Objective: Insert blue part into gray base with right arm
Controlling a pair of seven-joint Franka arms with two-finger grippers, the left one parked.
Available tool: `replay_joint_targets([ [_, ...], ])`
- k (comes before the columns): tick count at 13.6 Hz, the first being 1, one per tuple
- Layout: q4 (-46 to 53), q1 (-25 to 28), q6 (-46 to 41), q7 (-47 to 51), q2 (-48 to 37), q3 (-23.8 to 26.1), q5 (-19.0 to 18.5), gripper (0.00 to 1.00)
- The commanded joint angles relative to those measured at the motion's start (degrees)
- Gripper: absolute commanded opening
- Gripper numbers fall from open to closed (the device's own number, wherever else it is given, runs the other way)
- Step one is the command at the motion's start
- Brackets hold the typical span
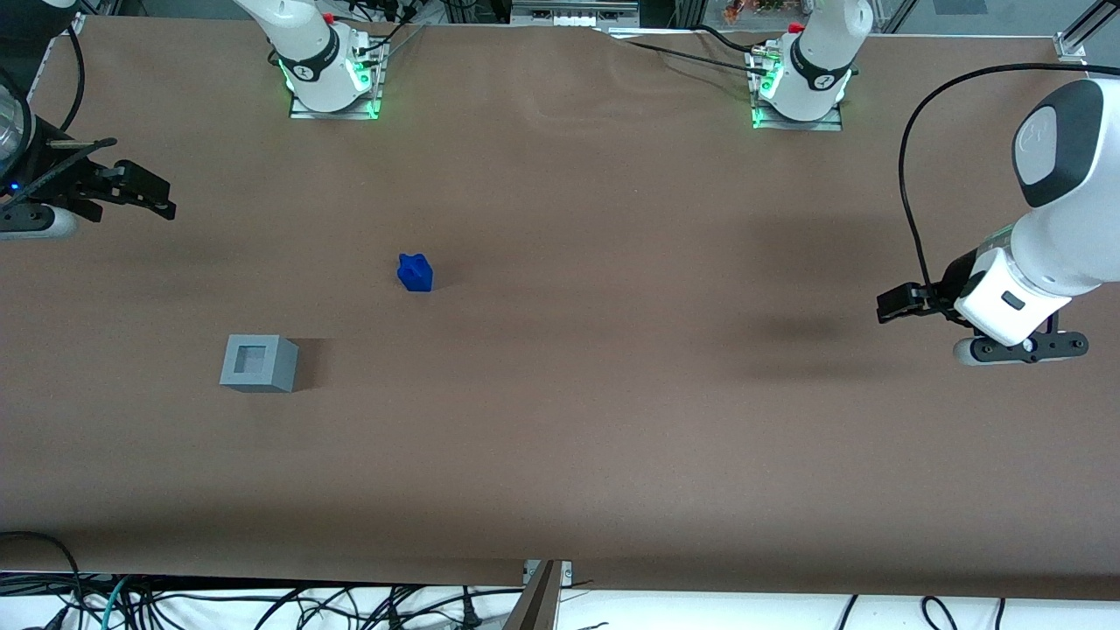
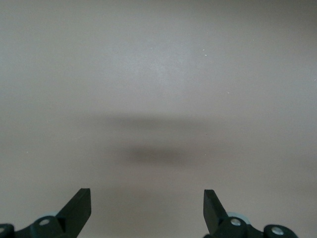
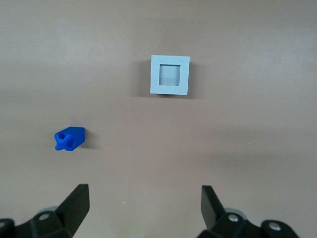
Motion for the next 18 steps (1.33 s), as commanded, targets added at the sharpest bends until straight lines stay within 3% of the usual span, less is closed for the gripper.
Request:
replay_joint_targets([
  [1,1.7,0.0,-1.5,0.1,0.6,0.0,0.4,1.0],
  [18,1.5,0.1,-2.7,-0.2,1.0,0.0,0.2,1.0],
])
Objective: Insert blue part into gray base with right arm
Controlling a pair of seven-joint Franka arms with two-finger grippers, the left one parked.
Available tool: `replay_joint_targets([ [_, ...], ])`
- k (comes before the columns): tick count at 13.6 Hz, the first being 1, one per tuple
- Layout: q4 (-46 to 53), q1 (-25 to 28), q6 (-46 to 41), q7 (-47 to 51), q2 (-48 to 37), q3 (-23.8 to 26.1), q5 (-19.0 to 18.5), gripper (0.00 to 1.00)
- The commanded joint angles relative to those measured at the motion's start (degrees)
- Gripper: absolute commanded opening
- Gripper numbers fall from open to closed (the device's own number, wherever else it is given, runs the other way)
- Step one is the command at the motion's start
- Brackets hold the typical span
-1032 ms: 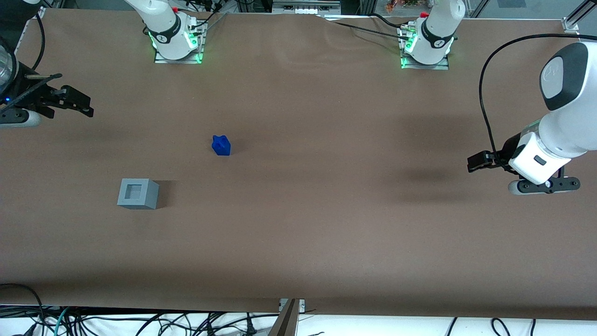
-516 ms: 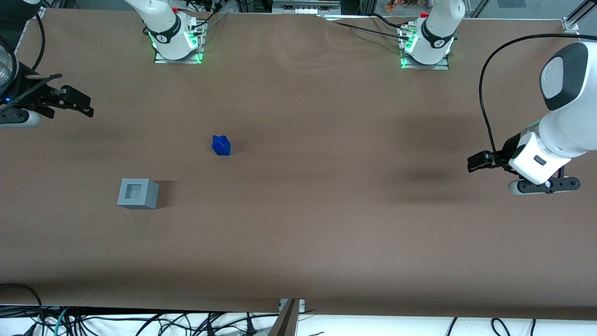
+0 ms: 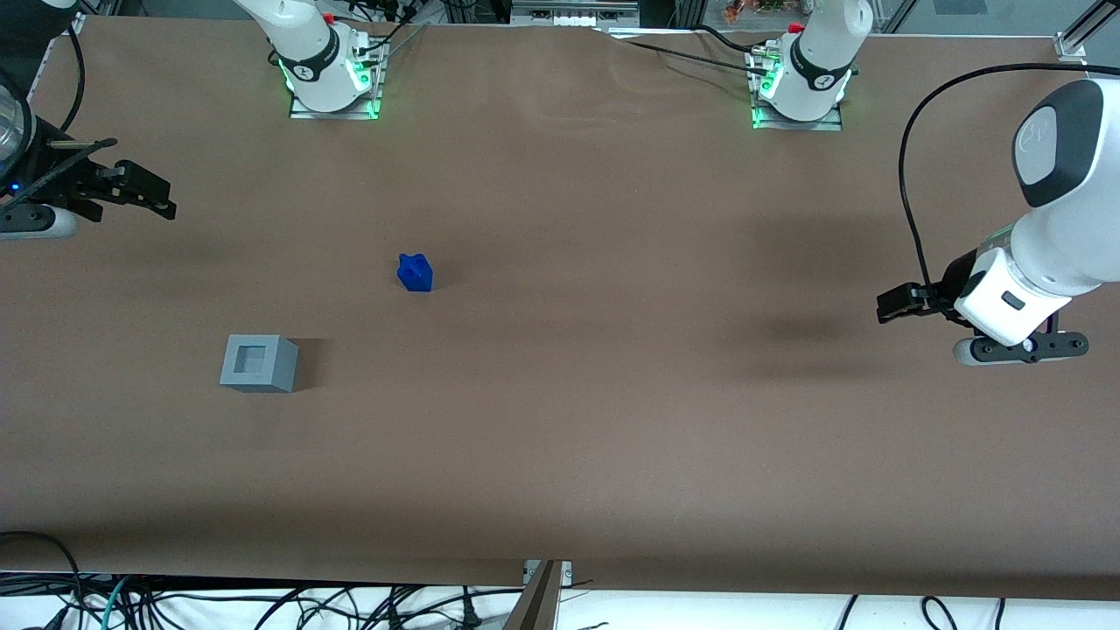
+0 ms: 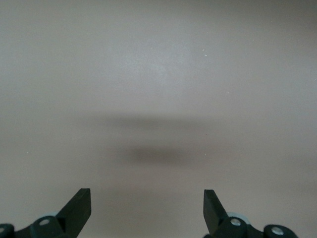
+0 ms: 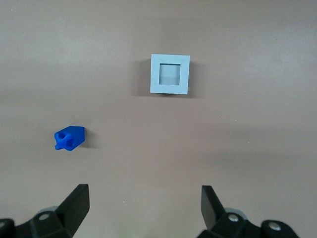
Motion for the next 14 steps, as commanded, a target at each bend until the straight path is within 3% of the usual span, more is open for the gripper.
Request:
replay_joint_targets([
  [1,1.4,0.3,-3.7,0.0,1.2,0.2,0.2,1.0],
  [6,0.9,6.9,-4.2,1.9,5.4,0.2,0.5,1.0],
  [10,-1.9,16.4,6.0,18.3,11.7,0.2,0.3,1.0],
  [14,-12.1,23.8,23.0,30.9,13.5,0.1,0.1,1.0],
])
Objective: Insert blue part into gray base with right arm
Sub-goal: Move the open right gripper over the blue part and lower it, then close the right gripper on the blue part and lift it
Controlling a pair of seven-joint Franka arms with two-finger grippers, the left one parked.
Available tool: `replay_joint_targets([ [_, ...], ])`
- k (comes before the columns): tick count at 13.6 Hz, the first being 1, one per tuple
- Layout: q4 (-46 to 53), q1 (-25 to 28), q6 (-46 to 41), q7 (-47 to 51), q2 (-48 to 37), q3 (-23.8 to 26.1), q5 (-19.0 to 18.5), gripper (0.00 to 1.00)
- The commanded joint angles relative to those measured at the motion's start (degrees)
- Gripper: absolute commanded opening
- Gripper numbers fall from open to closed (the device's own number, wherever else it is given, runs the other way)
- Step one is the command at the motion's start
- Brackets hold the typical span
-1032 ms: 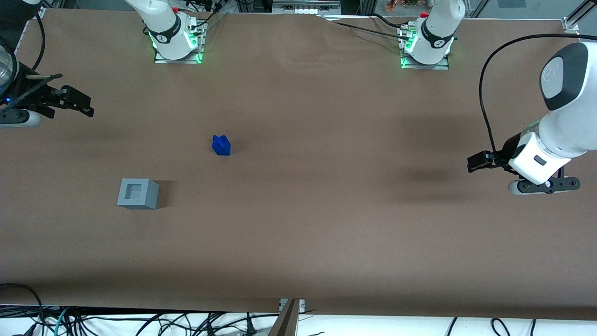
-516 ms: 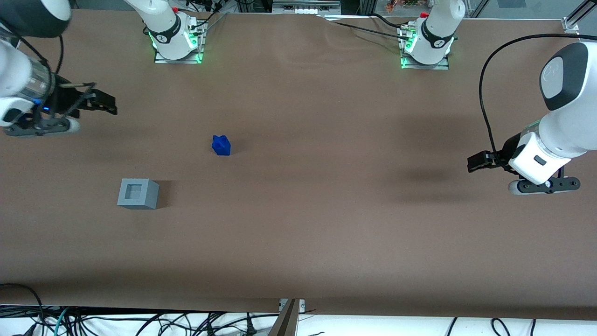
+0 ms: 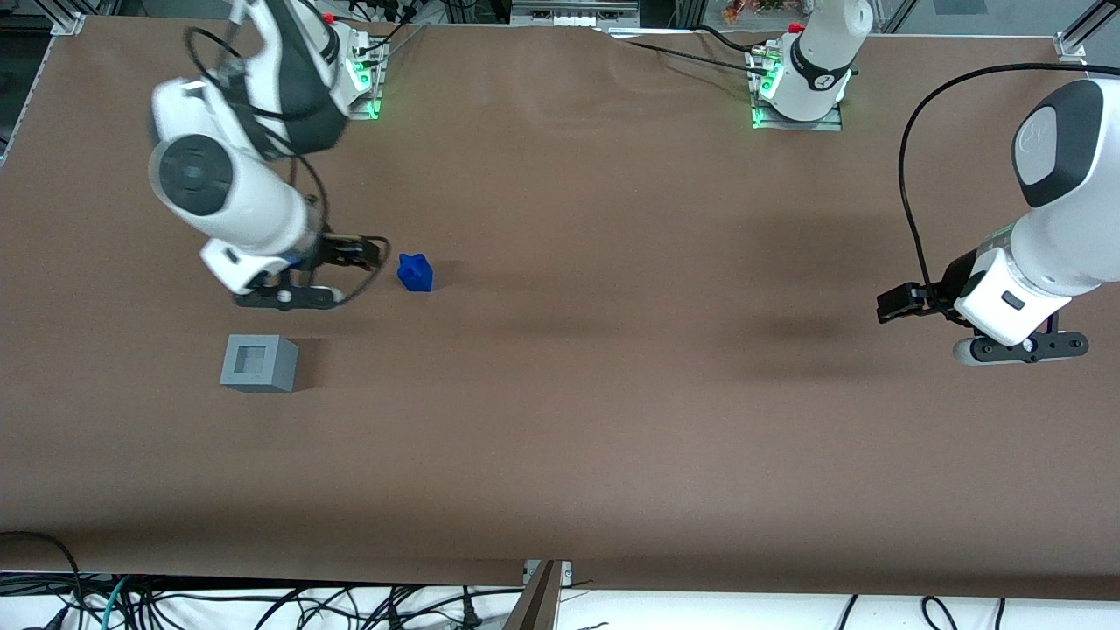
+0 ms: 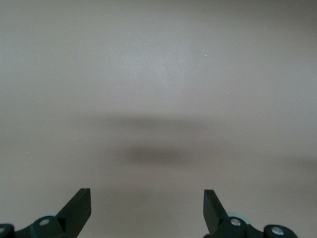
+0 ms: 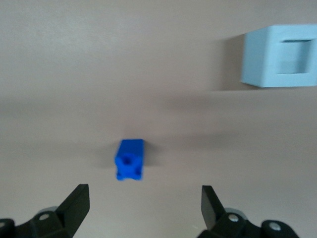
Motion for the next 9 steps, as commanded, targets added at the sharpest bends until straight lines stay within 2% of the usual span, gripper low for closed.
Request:
replay_joint_targets([
  [1,-9.2,3.2,11.1,5.3,-1.2,-0.6,0.0,1.0],
  [5,-21.4,6.4,25.7,5.5,-0.5,-0.7,-0.1,1.0],
  [9,-26.2,7.0,29.6,7.5,-0.3,-0.7,-4.0,1.0],
])
